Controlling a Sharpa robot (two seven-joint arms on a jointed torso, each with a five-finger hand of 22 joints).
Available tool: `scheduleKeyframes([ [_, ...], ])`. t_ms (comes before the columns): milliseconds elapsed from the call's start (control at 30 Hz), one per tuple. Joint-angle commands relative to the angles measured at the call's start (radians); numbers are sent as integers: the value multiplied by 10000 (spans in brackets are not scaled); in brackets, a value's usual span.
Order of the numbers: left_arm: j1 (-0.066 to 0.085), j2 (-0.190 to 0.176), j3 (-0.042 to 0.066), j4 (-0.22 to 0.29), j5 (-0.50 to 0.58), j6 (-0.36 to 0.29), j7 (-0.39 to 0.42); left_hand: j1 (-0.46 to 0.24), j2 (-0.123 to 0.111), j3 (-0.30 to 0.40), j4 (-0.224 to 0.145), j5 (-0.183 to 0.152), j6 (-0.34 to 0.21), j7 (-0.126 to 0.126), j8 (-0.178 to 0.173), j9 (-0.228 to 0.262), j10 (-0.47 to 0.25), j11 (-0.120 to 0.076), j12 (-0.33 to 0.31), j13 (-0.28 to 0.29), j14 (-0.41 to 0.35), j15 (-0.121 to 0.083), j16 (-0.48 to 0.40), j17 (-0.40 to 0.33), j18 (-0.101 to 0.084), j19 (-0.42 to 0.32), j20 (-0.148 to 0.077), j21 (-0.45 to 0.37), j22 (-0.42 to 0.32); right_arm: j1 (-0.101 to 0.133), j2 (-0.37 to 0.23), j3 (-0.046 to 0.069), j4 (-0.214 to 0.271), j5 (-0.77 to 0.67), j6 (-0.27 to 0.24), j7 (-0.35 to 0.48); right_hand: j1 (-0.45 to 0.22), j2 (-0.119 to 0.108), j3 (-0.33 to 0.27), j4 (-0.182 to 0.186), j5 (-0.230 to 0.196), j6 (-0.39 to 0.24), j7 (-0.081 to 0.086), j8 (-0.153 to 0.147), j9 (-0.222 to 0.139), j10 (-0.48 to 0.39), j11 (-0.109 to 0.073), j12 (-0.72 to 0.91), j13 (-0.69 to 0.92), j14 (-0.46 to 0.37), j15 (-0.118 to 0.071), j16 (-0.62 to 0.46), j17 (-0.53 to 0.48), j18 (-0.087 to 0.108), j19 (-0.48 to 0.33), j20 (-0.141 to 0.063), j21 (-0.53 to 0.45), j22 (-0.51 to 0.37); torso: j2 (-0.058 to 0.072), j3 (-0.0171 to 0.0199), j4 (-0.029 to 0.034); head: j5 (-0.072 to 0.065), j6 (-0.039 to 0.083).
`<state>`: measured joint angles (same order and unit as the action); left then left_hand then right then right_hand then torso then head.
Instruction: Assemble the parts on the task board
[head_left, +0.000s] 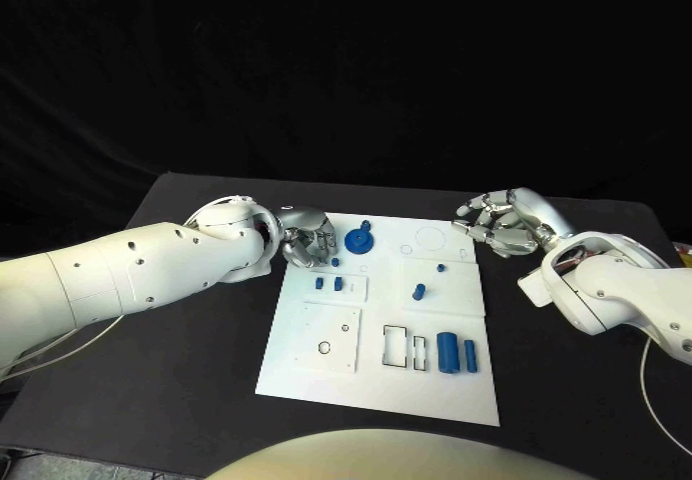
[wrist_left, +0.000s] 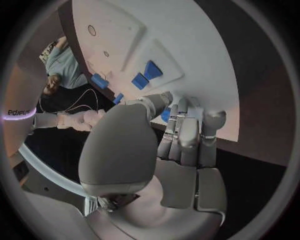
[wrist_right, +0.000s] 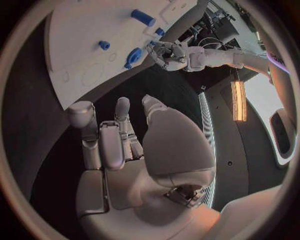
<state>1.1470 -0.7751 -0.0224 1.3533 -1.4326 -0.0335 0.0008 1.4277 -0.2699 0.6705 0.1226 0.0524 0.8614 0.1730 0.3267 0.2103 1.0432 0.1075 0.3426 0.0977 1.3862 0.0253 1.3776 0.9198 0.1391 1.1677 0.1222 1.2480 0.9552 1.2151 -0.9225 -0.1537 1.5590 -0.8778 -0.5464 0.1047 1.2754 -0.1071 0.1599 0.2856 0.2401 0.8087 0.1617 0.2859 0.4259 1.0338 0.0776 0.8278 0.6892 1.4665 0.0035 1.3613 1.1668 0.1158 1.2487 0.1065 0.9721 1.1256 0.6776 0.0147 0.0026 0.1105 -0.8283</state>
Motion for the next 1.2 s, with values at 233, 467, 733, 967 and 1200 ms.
scheduleKeyframes([
  [233, 1, -202, 98, 3, 190, -461, 58, 191, 64, 146, -97, -10, 184, 67, 11, 21, 8, 32, -65, 38, -29, 77, -53, -69, -44, -78, 54, -44, -86, -7, 11, 0, -128, -451, 482, -105, 1944, -103, 1208, -581, -608, 217, 79, 87, -154, -624, 110, -2498, -2082, -55, 4, -237, -221, 203, 11, -14, -308, -95, -16, -1, 1, -59, 23],
  [467, 21, -544, 237, 201, 2642, -1677, 623, 184, 240, 512, -51, -1, 515, 87, 80, 66, 138, 29, -76, 97, -468, 58, -572, -1318, 116, -613, 39, -471, -841, -6, 43, 3, -202, -2321, 1740, -706, 1789, -1017, 3495, -1346, -913, 978, 133, -207, -506, -42, 199, -4845, -4200, 187, 116, 49, 191, 66, 417, 68, 458, 602, -22, 16, -4, -318, 119],
  [733, 51, -1038, 320, 695, 8767, -1375, 1863, -385, 170, 274, 168, -4, 421, 154, -111, 74, -392, 221, -466, -33, -3092, 226, -3537, -4950, 440, -2900, 232, -2874, -3335, -2, 172, 5, -180, -5556, 3243, -1834, 1196, -1362, 3900, -1695, -1082, 1124, 73, -365, -615, -75, 260, -5536, -4938, 232, 168, 146, 302, 15, 532, 138, 727, 866, -1, 11, -5, -883, 173],
  [967, 47, -1249, 322, 1229, 11696, -567, 2915, -661, 238, -957, 455, -22, 325, 185, -178, 140, 4, 292, -714, -261, -4564, 573, -5814, -6019, 411, -3888, 717, -5350, -4843, -6, 360, 4, -173, -6673, 3555, -2208, 990, -1448, 3917, -1781, -1192, 1271, 60, -359, -622, -107, 272, -5705, -5140, 231, 174, 156, 303, 0, 569, 145, 793, 935, 0, -3, 0, -1094, 216],
  [1200, 43, -1301, 318, 1521, 12416, -607, 3382, -359, 388, -1455, 728, -15, 414, 225, -225, 187, 404, 326, -1246, -297, -4392, 689, -7397, -6523, 441, -3436, 938, -7147, -6120, -38, 576, 3, -100, -7159, 3227, -2431, 907, -1481, 3908, -1809, -1233, 1265, 103, -394, -640, -95, 293, -5750, -5210, 253, 188, 205, 382, -40, 665, 153, 967, 1061, -1, 1, -9, -1155, 229],
])
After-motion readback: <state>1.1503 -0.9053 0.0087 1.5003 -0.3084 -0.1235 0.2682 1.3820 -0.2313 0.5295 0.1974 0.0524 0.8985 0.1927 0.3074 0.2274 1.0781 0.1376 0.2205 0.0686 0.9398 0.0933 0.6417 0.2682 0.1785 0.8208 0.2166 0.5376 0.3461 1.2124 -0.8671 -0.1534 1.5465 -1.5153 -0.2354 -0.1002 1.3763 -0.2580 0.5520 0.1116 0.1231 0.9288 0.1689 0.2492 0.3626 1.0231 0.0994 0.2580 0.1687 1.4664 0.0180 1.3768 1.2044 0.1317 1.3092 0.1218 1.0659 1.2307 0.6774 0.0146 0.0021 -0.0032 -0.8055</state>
